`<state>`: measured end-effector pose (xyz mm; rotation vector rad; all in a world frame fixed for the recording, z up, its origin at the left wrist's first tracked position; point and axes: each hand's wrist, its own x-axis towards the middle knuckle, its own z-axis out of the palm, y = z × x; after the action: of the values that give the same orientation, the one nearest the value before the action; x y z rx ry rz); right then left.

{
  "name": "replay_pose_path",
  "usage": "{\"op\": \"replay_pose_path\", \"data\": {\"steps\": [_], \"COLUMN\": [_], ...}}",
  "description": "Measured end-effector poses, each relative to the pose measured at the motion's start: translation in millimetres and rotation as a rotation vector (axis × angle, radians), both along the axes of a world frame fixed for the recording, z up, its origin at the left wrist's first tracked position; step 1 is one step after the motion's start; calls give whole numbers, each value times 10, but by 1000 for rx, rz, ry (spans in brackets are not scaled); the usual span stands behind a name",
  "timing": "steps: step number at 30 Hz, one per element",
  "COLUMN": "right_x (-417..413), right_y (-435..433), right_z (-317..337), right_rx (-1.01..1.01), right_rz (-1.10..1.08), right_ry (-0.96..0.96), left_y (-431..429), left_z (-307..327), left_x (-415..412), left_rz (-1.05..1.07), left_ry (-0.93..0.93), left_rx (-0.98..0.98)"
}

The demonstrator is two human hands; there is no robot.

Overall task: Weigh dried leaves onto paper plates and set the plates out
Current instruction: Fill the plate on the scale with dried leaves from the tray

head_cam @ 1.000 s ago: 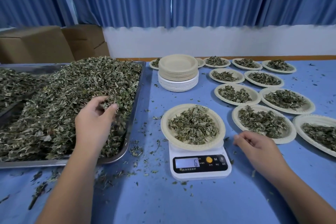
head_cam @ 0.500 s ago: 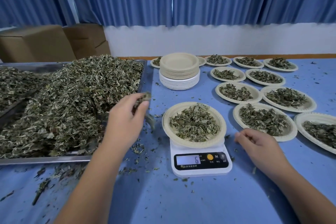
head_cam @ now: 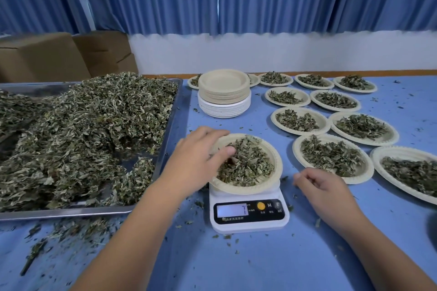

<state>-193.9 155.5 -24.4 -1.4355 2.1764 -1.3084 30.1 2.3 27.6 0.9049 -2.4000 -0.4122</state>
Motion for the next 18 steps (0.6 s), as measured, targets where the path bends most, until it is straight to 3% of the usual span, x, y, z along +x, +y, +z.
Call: {"op": "replay_pose_path", "data": {"steps": [4,9,18], "right_x": [-9,-8,12], "right_y": [6,7,29], "right_z": [4,0,26], "right_rx": [-6,3,15], "right_rz": [7,7,-20], "right_ry": [-14,-24,-20], "left_y": [-48,50,213], "left_z": [-57,-241,-328], "left_x": [334,570,492], "left_rz": [56,61,31], "left_ry": [62,-250,-614], "left_rx": [14,-19,-163]}}
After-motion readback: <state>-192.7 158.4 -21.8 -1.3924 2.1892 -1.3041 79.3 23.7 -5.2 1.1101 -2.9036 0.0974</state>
